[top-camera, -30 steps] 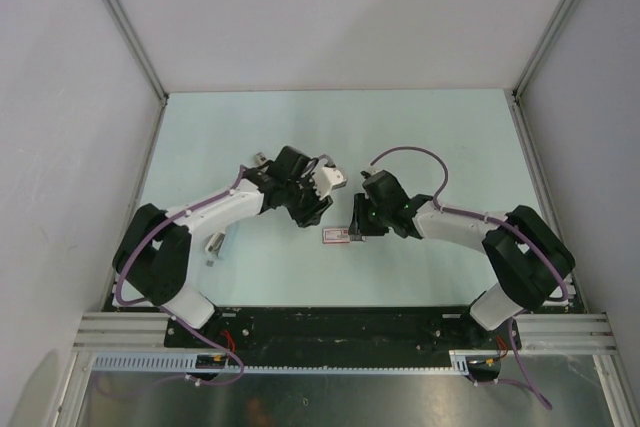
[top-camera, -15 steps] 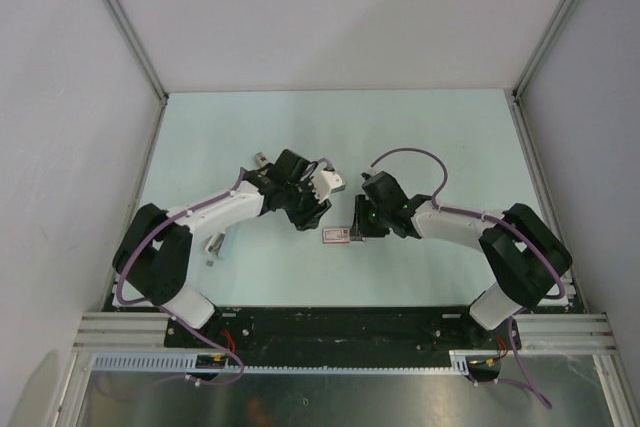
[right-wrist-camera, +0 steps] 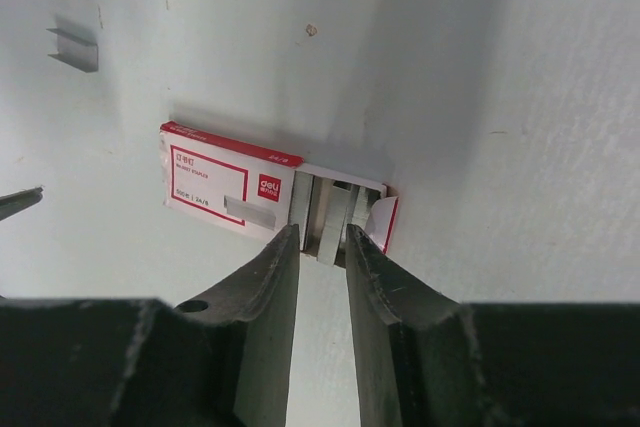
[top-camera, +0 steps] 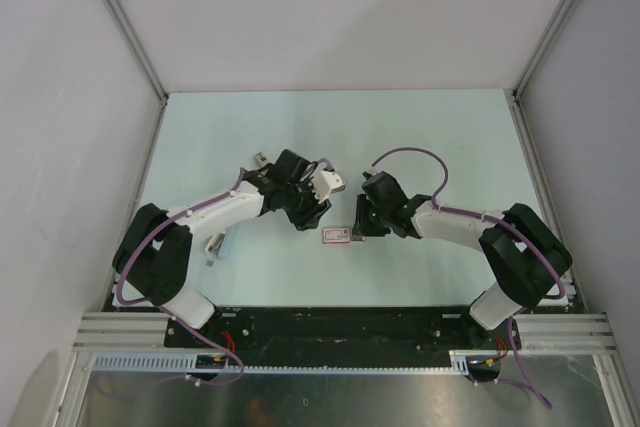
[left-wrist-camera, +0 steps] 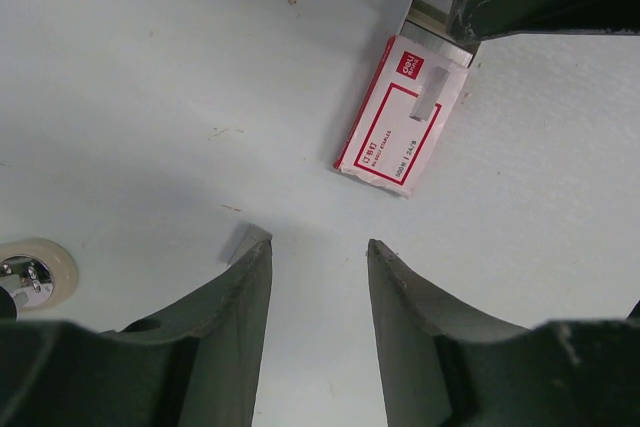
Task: Unload the staples from the stapler
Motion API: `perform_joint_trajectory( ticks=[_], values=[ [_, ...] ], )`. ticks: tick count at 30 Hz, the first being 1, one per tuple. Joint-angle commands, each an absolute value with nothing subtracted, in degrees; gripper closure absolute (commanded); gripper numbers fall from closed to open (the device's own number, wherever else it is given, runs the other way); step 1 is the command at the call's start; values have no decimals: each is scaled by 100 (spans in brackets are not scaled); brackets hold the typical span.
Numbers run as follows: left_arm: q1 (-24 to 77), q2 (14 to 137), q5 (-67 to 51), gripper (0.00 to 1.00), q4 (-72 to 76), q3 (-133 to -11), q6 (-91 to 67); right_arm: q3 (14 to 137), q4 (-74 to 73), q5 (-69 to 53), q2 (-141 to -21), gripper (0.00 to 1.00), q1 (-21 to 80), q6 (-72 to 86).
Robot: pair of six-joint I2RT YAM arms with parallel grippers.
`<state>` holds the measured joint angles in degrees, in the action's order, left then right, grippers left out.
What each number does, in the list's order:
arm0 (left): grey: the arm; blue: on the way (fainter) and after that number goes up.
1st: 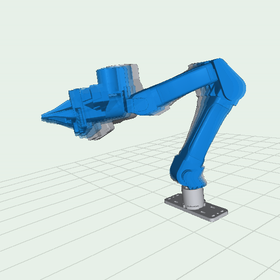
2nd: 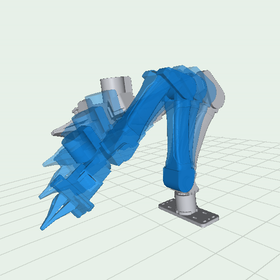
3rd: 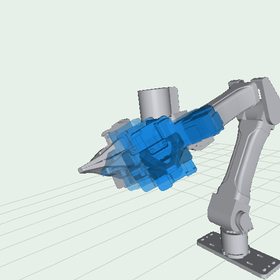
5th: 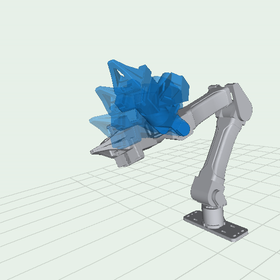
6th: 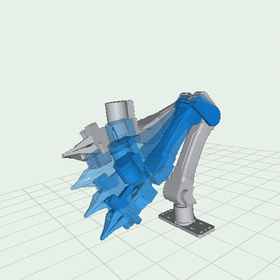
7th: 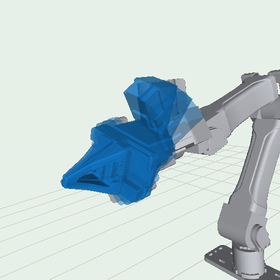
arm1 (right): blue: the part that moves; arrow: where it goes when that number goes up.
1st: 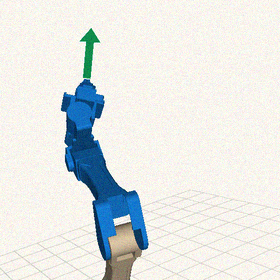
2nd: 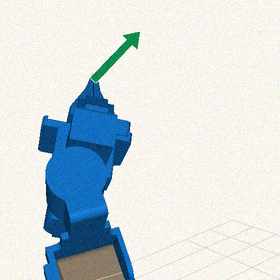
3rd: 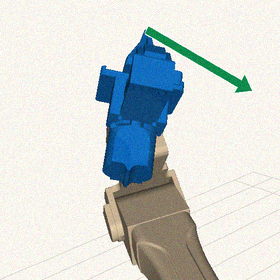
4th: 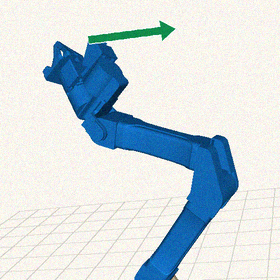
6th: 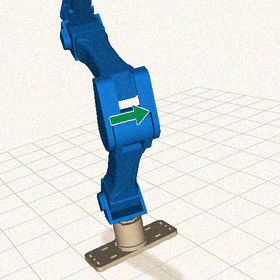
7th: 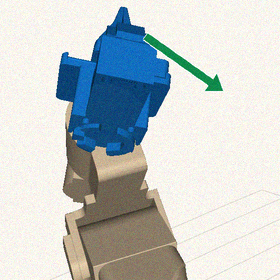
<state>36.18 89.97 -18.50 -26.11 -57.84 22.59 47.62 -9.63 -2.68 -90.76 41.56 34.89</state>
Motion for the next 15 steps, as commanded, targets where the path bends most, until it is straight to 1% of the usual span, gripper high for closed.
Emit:
perform_joint_trajectory(
  ticks=[1,15],
  values=[
    [3596,8804,-2010,52,-2571,-5729,2358,4823,-999,-39,-9111,70,4224,3443],
    [3598,8739,-1977,53,-2566,-5709,2379,4896,-1079,264,-9243,71,4392,3401]
  ],
)
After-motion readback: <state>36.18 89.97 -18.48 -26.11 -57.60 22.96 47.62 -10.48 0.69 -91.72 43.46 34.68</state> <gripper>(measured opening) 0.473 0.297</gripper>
